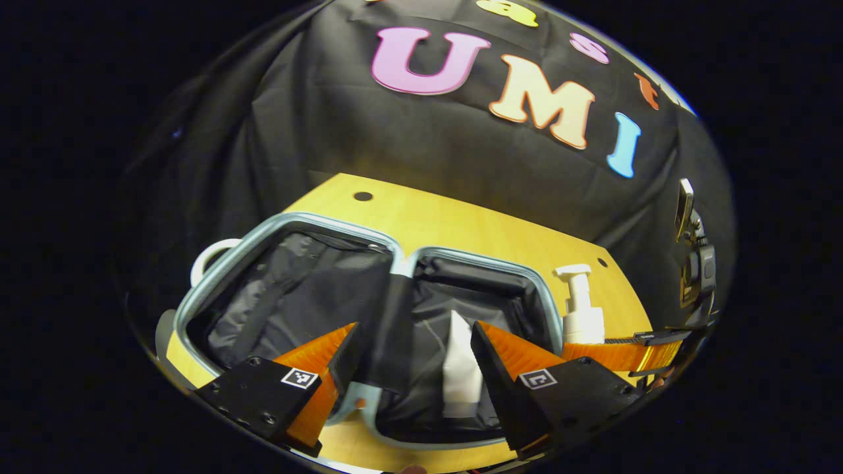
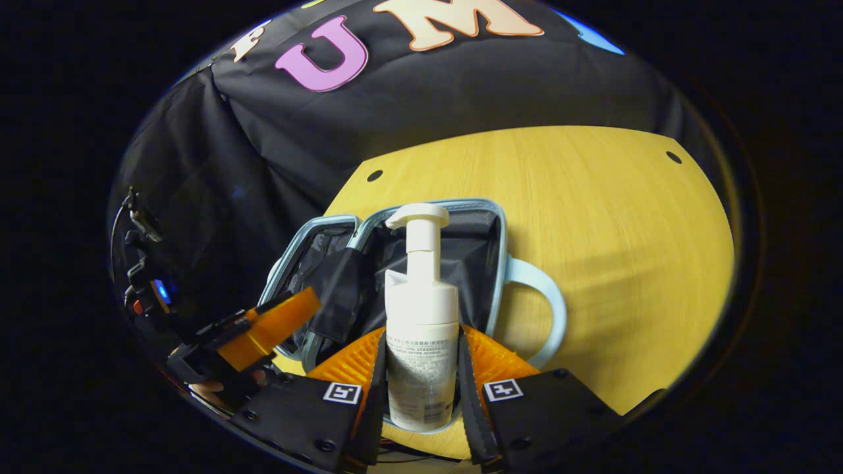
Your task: First open the suitcase, pack the skin care products into it, and then close the suitcase.
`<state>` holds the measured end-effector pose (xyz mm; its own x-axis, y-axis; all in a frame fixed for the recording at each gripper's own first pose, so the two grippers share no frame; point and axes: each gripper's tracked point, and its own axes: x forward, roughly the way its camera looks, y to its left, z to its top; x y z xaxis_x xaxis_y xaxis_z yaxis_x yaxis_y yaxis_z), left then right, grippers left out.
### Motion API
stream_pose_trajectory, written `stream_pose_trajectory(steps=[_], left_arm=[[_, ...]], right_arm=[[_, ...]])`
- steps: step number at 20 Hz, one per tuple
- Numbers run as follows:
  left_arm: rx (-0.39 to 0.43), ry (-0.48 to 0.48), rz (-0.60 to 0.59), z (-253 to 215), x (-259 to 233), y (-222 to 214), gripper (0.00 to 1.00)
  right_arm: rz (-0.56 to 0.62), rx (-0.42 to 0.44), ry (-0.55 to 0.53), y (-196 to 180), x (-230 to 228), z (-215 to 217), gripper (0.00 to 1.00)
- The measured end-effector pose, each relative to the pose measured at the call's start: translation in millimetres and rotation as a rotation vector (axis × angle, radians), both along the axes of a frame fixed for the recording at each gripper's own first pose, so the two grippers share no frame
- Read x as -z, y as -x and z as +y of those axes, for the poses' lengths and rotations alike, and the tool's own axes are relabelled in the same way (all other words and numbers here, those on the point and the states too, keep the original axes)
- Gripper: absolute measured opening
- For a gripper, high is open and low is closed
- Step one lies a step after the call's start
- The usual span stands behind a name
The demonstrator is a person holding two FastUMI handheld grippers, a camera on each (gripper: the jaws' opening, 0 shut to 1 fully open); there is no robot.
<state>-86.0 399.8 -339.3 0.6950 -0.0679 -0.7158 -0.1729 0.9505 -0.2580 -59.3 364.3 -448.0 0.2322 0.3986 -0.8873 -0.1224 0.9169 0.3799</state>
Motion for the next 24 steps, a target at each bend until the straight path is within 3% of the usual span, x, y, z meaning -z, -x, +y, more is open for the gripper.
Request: stream_pose_trajectory(steps=[9, 16, 20, 24], left_arm=[[-0.256, -0.052, 0.047, 100.1, -0.3, 47.6, 0.95], [-0.322, -0.109, 0.055, 146.7, -14.0, 57.6, 0.94], [-0.321, -0.138, 0.057, 170.2, -10.6, 50.1, 0.94], [-0.342, -0.160, 0.053, 209.5, -9.9, 35.0, 0.94]], right_arm=[[0.109, -0.076, 0.117, 13.7, 52.3, 12.4, 0.53], [0.174, -0.063, 0.230, 17.4, 76.0, 12.7, 0.53], [0.164, -0.059, 0.196, 14.8, 68.8, 21.2, 0.66], [0.082, -0.044, 0.111, -1.5, 39.0, 33.9, 0.98]])
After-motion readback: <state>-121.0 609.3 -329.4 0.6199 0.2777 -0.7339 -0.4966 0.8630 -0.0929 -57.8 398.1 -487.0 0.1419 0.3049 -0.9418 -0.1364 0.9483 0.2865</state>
